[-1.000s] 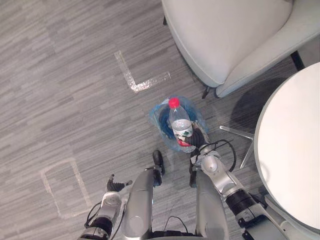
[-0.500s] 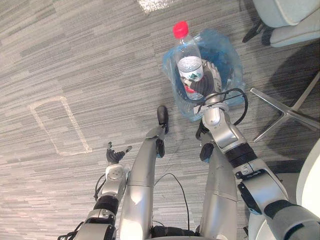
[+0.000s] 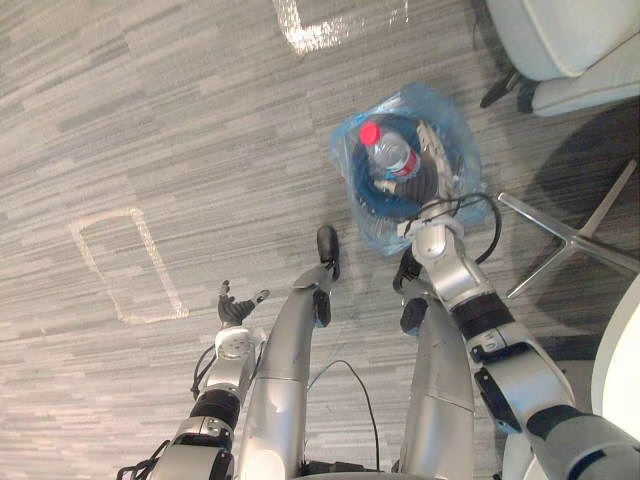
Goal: Gather rubbish on tea table into small bin, then transfer packed bag to large trash can.
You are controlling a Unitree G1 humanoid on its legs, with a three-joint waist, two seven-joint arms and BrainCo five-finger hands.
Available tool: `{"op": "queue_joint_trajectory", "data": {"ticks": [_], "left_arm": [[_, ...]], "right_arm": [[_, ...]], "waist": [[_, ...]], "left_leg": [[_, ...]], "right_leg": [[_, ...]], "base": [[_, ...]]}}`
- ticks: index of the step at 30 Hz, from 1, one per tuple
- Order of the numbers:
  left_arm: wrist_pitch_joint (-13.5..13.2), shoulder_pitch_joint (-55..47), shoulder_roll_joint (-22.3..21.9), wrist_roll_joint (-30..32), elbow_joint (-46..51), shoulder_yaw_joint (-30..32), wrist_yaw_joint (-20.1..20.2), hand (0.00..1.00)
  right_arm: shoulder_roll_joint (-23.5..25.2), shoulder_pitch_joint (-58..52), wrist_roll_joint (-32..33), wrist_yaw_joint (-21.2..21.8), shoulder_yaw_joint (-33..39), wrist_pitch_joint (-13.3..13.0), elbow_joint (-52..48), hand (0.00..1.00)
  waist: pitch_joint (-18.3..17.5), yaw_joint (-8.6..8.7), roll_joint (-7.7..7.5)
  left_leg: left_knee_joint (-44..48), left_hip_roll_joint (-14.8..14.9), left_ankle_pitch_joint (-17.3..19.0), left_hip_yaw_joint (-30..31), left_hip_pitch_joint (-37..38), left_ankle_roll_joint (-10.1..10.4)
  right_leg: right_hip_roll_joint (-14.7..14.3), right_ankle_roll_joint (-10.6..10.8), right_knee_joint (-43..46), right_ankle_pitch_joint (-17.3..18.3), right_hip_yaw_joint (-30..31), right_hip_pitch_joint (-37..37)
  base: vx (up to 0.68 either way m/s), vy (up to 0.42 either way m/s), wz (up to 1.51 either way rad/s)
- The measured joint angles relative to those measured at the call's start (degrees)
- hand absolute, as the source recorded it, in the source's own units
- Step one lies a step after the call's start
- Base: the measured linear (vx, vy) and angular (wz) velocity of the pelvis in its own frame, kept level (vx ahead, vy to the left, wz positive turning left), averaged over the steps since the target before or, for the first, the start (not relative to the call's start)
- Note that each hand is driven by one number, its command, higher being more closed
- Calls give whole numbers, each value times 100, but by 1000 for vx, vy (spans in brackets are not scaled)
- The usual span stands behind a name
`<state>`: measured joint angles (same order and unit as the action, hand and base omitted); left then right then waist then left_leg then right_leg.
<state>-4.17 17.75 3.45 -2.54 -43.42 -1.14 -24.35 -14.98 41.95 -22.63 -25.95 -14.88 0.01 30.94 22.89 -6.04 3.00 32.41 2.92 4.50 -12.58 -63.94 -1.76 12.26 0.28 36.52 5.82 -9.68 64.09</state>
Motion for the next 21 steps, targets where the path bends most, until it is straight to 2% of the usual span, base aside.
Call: {"op": "queue_joint_trajectory", "data": {"ticks": [5,11,16,21], "left_arm": [[-39,91,-134,5,9,-86,105,0],[-46,91,-138,12,-115,-91,104,0],[-57,155,-144,10,-254,-115,101,0],[-56,354,-188,0,-481,-218,96,0]], "right_arm": [[130,-413,-464,35,-124,-23,-80,0],[140,-722,-1345,79,-241,-25,-19,0],[169,-683,-1882,130,-473,39,591,0],[268,-396,-2170,133,-587,178,1416,0]], "waist": [[-91,11,-104],[-199,48,-124],[-314,64,-232],[-337,80,-241]], "left_leg": [[220,144,98,-87,-2,-18],[284,189,113,-95,0,-23],[281,218,114,-107,-2,-24],[267,229,116,-106,-27,-26]], "right_leg": [[-104,0,38,-1,59,-20],[-131,-3,61,-4,64,-28],[-159,-10,16,-20,63,-31],[-177,-9,-28,-35,59,-21]], "base": [[-16,-4,-17],[-10,-5,-3],[-8,-2,-3],[0,0,0]]}}
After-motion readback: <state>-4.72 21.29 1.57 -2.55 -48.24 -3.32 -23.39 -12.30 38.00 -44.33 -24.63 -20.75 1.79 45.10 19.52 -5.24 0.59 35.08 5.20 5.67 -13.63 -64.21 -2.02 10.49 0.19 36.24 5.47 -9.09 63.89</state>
